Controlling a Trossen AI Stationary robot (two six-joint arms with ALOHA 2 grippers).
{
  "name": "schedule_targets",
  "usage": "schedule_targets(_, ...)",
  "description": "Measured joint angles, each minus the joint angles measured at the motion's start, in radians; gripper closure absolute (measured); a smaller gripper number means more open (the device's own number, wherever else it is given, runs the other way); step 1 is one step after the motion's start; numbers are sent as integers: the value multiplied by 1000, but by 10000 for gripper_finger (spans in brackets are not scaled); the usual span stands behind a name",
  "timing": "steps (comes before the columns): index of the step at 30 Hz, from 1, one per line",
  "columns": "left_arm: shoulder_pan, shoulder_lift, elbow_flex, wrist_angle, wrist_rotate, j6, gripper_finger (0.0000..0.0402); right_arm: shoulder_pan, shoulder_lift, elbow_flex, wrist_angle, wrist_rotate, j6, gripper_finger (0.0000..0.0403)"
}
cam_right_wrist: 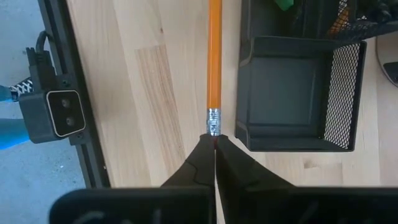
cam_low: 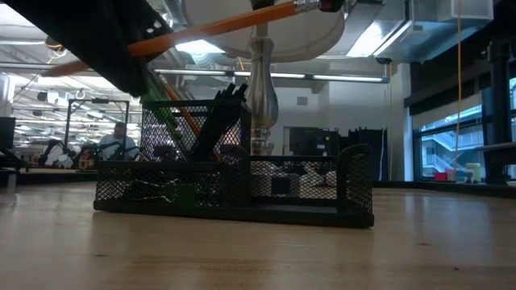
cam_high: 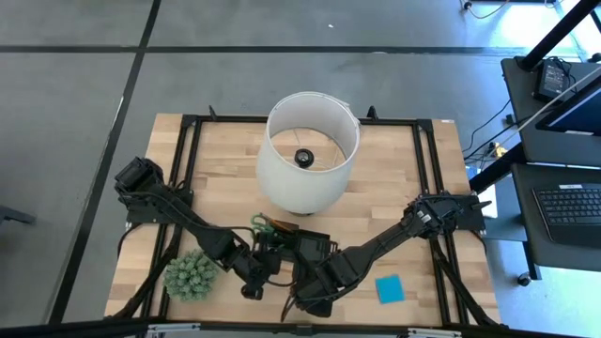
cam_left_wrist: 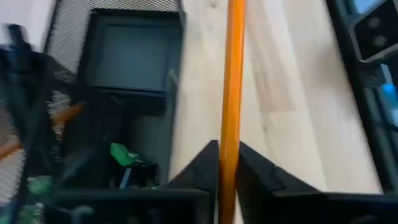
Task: Pick and place office supplies into organizer
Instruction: Put the orange pencil into the black desk organizer
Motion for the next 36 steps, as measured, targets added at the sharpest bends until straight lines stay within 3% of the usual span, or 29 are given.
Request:
schedule_targets(3,0,0,0,2,20,2,389,0,0,0,3,0,-18,395)
schedule_targets(11,-5,-6,0,6,66,9,393,2,0,0,21,-12,-49,355)
schedule_targets(15,-5,-29,1,6,78,10,393,1,0,0,24,-76,-42,350)
schedule_targets(18,-5,-58,2,6,77,10,393,1,-3,2,23,-64,5,351)
schedule_targets(25,-21,-136,-1,1,68,7,393,40,-77,11,18,121,37,350)
schedule_targets(30,-56,-206,-22,10,26,12,393,108,-148,11,10,356,57,350)
schedule_targets(36,-82,-275,-87,182,-58,110,393,192,-202,10,13,577,28,350)
